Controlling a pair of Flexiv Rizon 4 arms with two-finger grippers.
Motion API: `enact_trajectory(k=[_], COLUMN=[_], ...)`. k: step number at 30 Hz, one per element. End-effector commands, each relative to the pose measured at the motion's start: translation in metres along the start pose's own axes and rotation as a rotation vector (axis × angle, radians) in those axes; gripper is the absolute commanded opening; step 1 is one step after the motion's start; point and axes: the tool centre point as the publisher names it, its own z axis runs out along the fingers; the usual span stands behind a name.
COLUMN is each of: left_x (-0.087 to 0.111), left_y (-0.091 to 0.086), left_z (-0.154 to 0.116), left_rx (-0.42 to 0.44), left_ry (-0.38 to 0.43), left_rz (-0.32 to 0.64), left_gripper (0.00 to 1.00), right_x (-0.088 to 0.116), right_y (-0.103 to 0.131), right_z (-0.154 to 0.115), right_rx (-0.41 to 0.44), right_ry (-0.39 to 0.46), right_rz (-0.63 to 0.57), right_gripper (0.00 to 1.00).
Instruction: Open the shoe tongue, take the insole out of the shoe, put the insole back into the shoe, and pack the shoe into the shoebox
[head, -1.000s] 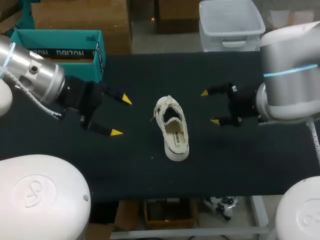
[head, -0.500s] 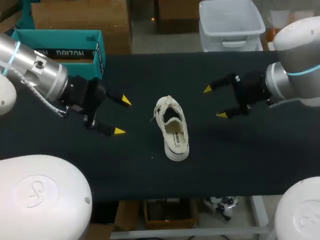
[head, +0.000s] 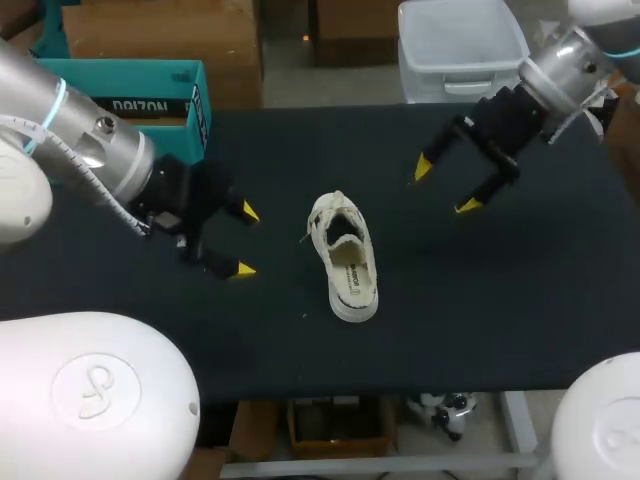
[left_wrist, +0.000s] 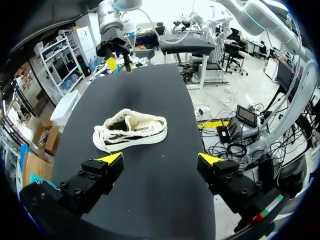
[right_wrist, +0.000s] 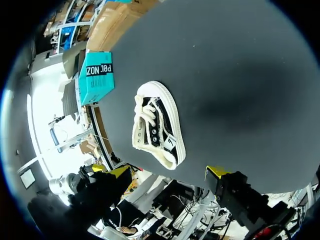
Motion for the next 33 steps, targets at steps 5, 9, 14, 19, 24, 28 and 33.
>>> enact_trajectory(k=[5, 9, 14, 19, 24, 28, 33], left_x=[-0.006, -0.002, -0.008, -0.010, -0.014, -0.014, -0.016], left_y=[-0.008, -0.020, -0.024, -0.024, -0.018, -0.017, -0.015], left_z=[0.007, 0.033, 0.052, 0.066, 0.068, 0.073, 0.084], left_rx=[-0.004, -0.114, -0.265, -0.322, -0.351, -0.357, -0.377], left_ry=[-0.024, -0.088, -0.172, -0.200, -0.224, -0.218, -0.236], left_rz=[-0.117, -0.299, -0.603, -0.723, -0.807, -0.842, -0.918], left_gripper=[1.00, 1.00, 1.00, 1.00, 1.00, 1.00, 1.00], right_x=[0.002, -0.005, -0.013, -0.011, -0.011, -0.011, -0.013], right_y=[-0.002, -0.012, -0.025, -0.035, -0.047, -0.051, -0.059], right_z=[-0.006, -0.004, -0.010, -0.018, -0.025, -0.027, -0.031], right_rx=[0.678, 0.596, 0.485, 0.360, 0.258, 0.221, 0.122], right_ry=[-0.086, -0.055, -0.006, -0.018, -0.020, -0.035, -0.053], right_rz=[-0.010, -0.014, -0.029, -0.029, -0.028, -0.028, -0.001], right_gripper=[1.00, 1.00, 1.00, 1.00, 1.00, 1.00, 1.00])
